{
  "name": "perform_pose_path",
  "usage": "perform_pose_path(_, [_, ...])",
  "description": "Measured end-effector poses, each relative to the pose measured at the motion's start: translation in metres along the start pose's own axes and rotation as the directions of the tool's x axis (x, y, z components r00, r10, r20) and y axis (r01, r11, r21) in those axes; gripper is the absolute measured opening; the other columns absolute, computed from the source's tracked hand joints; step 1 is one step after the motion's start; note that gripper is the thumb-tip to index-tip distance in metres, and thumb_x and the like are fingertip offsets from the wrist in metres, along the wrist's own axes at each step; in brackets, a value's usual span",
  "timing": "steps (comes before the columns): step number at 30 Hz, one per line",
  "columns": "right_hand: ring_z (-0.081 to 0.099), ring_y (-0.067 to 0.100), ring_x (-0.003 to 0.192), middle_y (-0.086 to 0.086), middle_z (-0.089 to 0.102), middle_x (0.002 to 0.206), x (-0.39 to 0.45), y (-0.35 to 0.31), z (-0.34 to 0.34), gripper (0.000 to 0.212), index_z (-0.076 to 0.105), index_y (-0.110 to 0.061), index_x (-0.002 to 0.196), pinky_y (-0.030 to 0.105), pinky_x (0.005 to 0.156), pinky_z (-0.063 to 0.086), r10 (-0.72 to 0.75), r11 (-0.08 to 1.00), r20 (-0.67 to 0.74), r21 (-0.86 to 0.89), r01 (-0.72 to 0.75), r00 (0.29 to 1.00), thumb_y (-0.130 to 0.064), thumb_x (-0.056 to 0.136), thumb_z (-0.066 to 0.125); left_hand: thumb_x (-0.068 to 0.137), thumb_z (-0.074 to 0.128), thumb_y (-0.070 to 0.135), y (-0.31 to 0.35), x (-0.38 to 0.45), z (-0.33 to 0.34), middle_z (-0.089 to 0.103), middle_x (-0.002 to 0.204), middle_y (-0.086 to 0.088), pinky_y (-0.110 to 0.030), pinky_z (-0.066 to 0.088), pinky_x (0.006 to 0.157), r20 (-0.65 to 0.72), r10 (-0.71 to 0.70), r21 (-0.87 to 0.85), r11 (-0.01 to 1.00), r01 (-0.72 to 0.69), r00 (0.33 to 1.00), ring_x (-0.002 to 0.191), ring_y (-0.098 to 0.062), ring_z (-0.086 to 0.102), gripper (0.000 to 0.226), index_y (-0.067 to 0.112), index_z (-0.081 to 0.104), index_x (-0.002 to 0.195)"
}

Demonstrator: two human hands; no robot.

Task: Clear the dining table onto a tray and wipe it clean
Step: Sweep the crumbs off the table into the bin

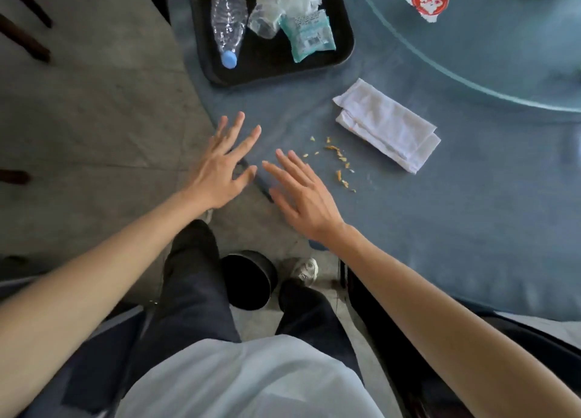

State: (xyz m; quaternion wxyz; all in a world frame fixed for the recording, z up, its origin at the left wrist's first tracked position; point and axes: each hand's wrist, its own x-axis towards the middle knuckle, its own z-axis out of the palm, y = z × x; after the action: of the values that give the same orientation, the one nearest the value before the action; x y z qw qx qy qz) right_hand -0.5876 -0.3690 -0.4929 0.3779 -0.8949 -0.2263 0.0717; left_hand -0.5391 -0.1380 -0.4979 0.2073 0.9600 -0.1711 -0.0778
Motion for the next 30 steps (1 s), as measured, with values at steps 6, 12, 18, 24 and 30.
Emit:
perform_pose_path(6, [0.036,0.032,0.149,0.013,0.041,0.160,-0.020,-0.006,0.120,0.055,0.044,-0.018,0.154,0.043,0.120,0.033,0.148,0.985,0.260,0.048,-0.165,0.954,-0.019,0.101,0.058,0.098,0.059,0.031,-0.055,-0.105,0.048,0.001,0.170,-0.004,-0.039,0.005,0.123,0.031,-0.370,-0.160,0.915,0.370,0.929,0.155,-0.032,-0.008,0.072,0.026,0.022,0.160])
perform_pose_path(12, [0.035,0.026,0.149,0.006,0.035,0.164,-0.054,0.045,0.251,0.057,0.034,-0.021,0.159,0.040,0.120,0.032,0.466,0.852,0.541,-0.062,-0.520,0.700,-0.025,0.106,0.054,0.101,0.058,0.024,-0.118,-0.216,0.157,0.003,0.170,0.000,-0.021,0.008,0.116,0.298,-0.777,-0.401,0.425,0.812,0.554,0.156,-0.019,0.008,0.079,0.022,0.008,0.162])
perform_pose_path(18, [0.050,0.033,0.138,0.012,0.043,0.158,-0.063,0.127,0.397,0.067,0.029,-0.024,0.159,0.039,0.109,0.042,0.594,0.773,0.568,-0.207,-0.599,0.569,-0.029,0.102,0.062,0.092,0.067,0.028,-0.180,-0.292,0.326,0.019,0.167,-0.010,-0.033,0.022,0.117,0.496,-0.799,-0.357,0.169,0.919,0.340,0.150,-0.029,0.025,0.093,0.018,0.005,0.162])
perform_pose_path(24, [0.048,0.032,0.139,0.012,0.048,0.154,-0.083,0.176,0.490,0.066,0.028,-0.021,0.160,0.037,0.114,0.038,0.585,0.790,0.615,-0.283,-0.544,0.529,-0.018,0.102,0.059,0.091,0.068,0.029,-0.214,-0.332,0.452,0.039,0.158,-0.015,-0.033,0.038,0.110,0.608,-0.787,-0.432,-0.215,0.876,0.107,0.140,-0.032,0.043,0.091,0.017,0.011,0.161])
perform_pose_path(30, [0.066,0.029,0.107,0.012,0.069,0.122,-0.092,0.191,0.509,0.071,0.038,-0.030,0.157,0.031,0.093,0.048,0.600,0.799,0.509,-0.346,-0.492,0.617,0.001,0.093,0.045,0.087,0.054,0.013,-0.216,-0.324,0.499,0.070,0.097,-0.004,-0.035,0.053,0.077,0.527,-0.842,-0.491,-0.186,0.851,0.120,0.091,-0.030,0.065,0.031,0.019,0.069,0.113])
